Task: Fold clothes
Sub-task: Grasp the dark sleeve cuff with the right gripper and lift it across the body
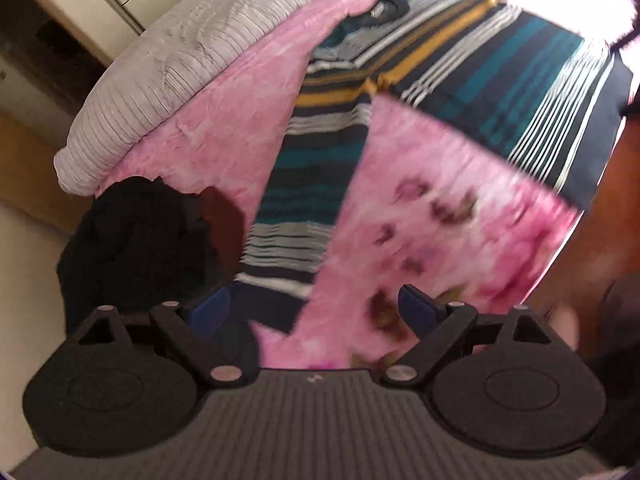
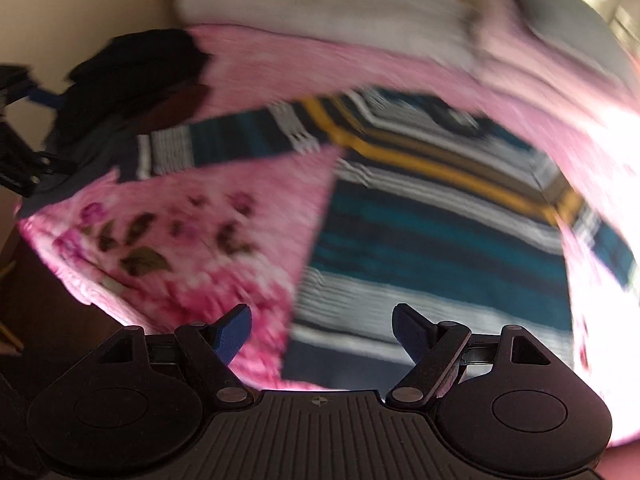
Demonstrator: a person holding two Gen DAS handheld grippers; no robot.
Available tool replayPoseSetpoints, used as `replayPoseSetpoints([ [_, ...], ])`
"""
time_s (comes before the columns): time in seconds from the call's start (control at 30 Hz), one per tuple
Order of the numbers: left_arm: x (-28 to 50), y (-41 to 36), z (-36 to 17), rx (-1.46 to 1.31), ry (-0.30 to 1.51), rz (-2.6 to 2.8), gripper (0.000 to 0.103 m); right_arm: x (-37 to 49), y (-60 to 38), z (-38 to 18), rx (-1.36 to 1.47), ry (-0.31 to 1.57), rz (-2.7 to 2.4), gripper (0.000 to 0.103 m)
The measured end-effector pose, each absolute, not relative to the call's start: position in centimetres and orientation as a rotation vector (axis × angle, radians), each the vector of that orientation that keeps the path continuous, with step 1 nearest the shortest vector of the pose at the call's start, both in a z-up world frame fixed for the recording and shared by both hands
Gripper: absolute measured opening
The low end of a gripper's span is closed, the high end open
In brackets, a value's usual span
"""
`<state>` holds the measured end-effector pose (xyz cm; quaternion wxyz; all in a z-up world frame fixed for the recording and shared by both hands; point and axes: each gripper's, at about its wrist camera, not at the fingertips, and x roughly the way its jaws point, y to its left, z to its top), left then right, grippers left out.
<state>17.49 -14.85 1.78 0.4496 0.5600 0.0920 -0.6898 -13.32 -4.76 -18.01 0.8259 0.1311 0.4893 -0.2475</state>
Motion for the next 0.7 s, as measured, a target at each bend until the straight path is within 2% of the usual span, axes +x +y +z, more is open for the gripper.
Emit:
replayPoseSetpoints([
  [0.17,22.2,-18.2,-0.4,1.449,0.178,-1.716,0.09,-4.9,-3.6,-20.1,0.171,1.015,-0.369,0.08],
  [0.27,25.2,-20.0,-1.2,1.436,0.153,-1.731,0.09,0.7,-2.4,-22.4,0.122,1.009,-0.265,0.059],
  [0.5,30.9,-23.8,-2.9,1.362,0.163,-1.719,0.09,11.5,1.4,-29.8,-0.045,1.003,-0.027,0.059],
  [0.7,34.2,-23.8,-5.3,1.273,0.28,-1.685,0.09,17.3,4.2,-36.4,-0.343,1.017,0.058,0.058],
])
